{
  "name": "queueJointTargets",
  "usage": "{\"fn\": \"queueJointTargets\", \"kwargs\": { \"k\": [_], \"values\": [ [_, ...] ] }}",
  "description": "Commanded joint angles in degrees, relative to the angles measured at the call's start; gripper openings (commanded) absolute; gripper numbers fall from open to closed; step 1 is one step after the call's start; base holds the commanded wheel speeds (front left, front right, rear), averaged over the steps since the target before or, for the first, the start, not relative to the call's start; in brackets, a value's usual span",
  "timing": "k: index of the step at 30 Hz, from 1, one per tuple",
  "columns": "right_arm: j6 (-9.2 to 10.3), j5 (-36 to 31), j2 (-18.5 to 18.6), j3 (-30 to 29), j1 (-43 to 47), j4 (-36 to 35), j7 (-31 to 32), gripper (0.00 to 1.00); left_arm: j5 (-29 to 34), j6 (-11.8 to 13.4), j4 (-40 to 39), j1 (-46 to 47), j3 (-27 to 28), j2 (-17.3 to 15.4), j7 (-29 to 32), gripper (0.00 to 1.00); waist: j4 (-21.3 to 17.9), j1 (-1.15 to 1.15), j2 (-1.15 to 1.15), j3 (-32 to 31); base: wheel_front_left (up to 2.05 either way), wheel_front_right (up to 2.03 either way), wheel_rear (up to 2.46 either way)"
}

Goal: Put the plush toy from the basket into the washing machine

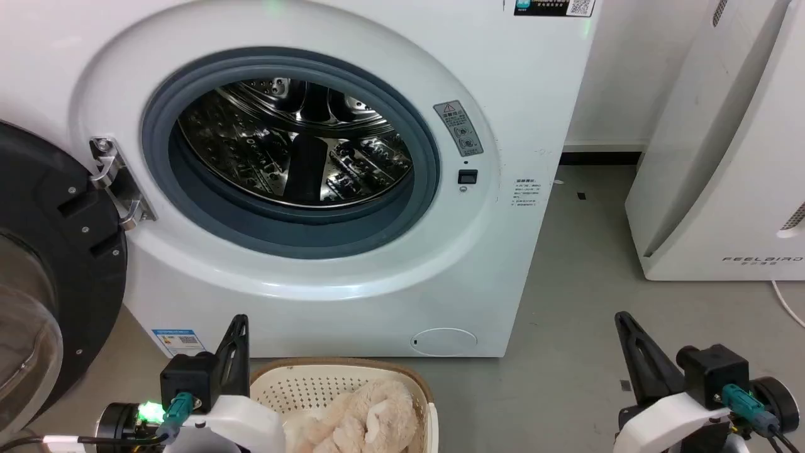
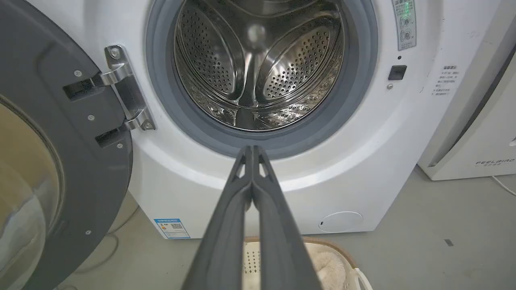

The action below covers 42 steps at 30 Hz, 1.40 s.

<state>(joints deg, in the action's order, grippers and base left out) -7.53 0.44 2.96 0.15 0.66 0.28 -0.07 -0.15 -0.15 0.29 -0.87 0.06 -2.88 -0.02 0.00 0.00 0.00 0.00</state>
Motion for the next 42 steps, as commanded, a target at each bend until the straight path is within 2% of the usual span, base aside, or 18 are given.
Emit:
{"fn": "queueJointTargets", "kwargs": {
  "k": [1,14,15,42],
  "values": [
    [0.04,-0.4,-0.1,-0.1,-0.7,-0.3,0.1,0.0,0.1,0.1,-0.3,0.9,-0.1,0.0,0.0,0.0,0.0,0.0,0.0,0.0,0.0,0.0,0.0],
    [0.04,-0.4,-0.1,-0.1,-0.7,-0.3,0.1,0.0,0.1,0.1,-0.3,0.9,-0.1,0.0,0.0,0.0,0.0,0.0,0.0,0.0,0.0,0.0,0.0],
    [0.0,0.0,0.0,0.0,0.0,0.0,0.0,1.0,0.0,0.0,0.0,0.0,0.0,0.0,0.0,1.0,0.0,0.0,0.0,0.0,0.0,0.0,0.0],
    [0.0,1.4,0.0,-0.1,-0.7,0.0,-2.6,1.0,-1.5,0.2,2.4,0.7,-1.3,0.0,-2.6,1.0,-0.5,0.0,0.0,2.2,0.0,0.0,0.0]
  ]
}}
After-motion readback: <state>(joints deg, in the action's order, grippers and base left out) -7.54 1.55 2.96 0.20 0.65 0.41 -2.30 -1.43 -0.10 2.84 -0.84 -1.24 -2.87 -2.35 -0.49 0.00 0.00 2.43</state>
